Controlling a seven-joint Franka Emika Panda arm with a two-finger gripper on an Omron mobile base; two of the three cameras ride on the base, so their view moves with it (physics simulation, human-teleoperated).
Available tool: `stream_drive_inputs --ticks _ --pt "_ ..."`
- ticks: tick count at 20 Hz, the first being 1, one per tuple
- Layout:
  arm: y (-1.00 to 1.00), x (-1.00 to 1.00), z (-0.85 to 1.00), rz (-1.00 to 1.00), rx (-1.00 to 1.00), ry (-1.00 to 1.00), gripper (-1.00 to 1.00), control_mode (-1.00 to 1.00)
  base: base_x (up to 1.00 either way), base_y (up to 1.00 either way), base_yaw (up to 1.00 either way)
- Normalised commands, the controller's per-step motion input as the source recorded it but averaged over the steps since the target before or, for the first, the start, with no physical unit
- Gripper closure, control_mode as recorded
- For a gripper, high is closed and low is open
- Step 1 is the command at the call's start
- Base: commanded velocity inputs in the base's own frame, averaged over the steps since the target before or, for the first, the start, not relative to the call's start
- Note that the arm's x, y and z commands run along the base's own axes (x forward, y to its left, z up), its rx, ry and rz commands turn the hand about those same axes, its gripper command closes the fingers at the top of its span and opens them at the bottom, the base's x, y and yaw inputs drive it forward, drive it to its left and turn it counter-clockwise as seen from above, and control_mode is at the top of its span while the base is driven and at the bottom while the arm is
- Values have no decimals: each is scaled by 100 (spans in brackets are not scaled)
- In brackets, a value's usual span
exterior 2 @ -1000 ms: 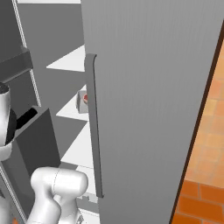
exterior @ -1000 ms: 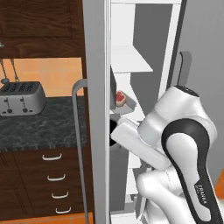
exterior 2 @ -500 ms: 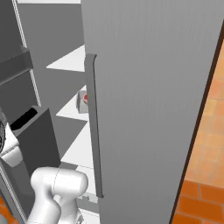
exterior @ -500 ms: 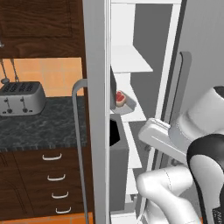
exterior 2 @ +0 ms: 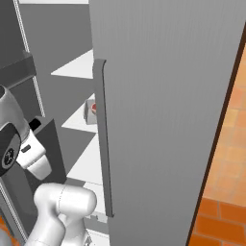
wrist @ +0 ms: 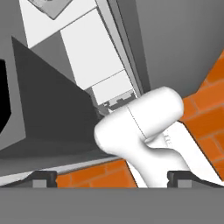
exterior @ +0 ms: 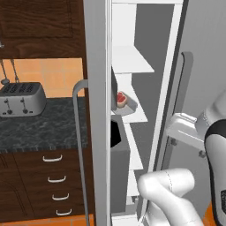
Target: Take the meat container that has the steak and place it on the second highest rack of the freezer. Then take the vegetable container that has the corn and bell pepper and place it on the highest rack of the freezer.
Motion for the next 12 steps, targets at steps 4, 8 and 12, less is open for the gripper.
stream_drive_inputs --ticks 4,8,12 --pt "-41 -26 -3 0 -1 0 -100 -100 0 0 0" --pt "0 0 0 0 0 0 -100 100 -55 -52 13" --pt "0 0 0 0 0 0 -100 100 4 -84 54"
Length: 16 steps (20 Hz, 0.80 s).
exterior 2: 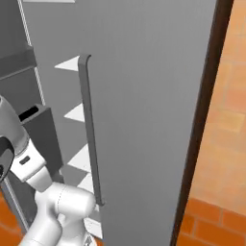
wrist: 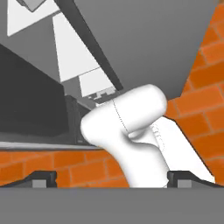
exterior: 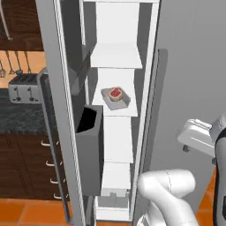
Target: Take the meat container that has the steak and place it on the second highest rack of the freezer. Then take the vegetable container that has the corn and bell pepper and place it on the highest rack of the freezer.
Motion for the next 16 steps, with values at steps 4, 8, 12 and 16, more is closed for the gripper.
stream_drive_inputs --ticks 4,8,12,16 --pt "0 0 0 0 0 0 -100 100 0 -12 91" --pt "0 0 0 0 0 0 -100 100 -30 5 100" --pt "0 0 0 0 0 0 -100 100 -25 54 95" --pt "0 0 0 0 0 0 -100 100 -3 94 78"
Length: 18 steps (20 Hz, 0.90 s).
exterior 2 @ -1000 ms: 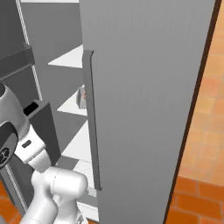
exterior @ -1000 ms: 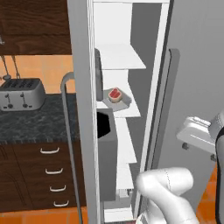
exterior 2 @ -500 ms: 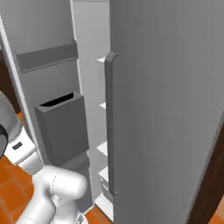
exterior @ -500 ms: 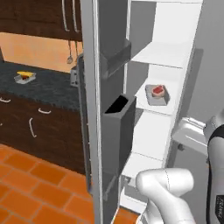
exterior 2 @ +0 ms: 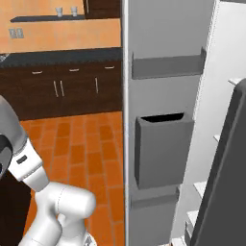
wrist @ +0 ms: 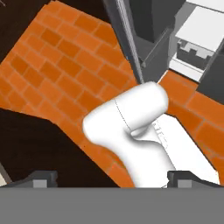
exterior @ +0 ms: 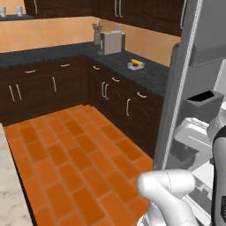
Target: Take the meat container that has the steak and place it on the second highest rack of the freezer. Then take the vegetable container that has the corn and bell pepper and place it on the highest rack of the freezer.
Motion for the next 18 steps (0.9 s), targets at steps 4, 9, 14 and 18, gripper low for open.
stream_drive_inputs --ticks 4,9,14,18 --pt "0 0 0 0 0 0 -100 100 70 100 20" --pt "0 0 0 0 0 0 -100 100 100 34 -5" --pt "0 0 0 0 0 0 -100 100 100 0 -15" --pt "0 0 0 0 0 0 -100 100 100 0 -14"
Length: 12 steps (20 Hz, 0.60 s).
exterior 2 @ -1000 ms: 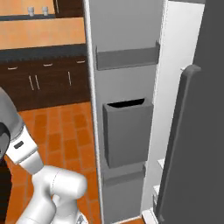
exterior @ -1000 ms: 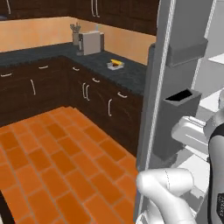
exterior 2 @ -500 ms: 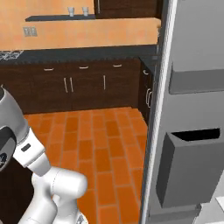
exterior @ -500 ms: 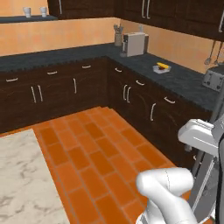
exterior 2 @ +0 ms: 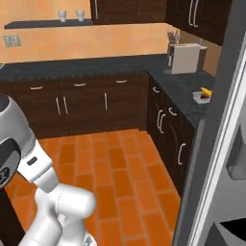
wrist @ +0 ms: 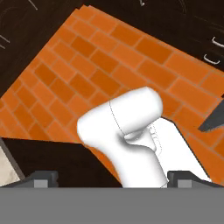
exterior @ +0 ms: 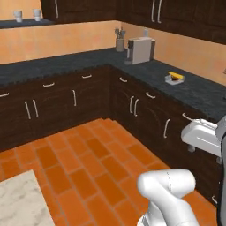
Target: Take the meat container that has the steak and place it on the second highest rack of the freezer. Then take the vegetable container that has the corn and bell pepper and place it on the highest rack of the freezer.
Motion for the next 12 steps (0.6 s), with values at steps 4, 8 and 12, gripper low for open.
stream_drive_inputs --ticks 4,8,12 --pt "0 0 0 0 0 0 -100 100 100 0 -21" --pt "0 0 0 0 0 0 -100 100 100 0 -33" --pt "0 0 0 0 0 0 -100 100 100 4 -39"
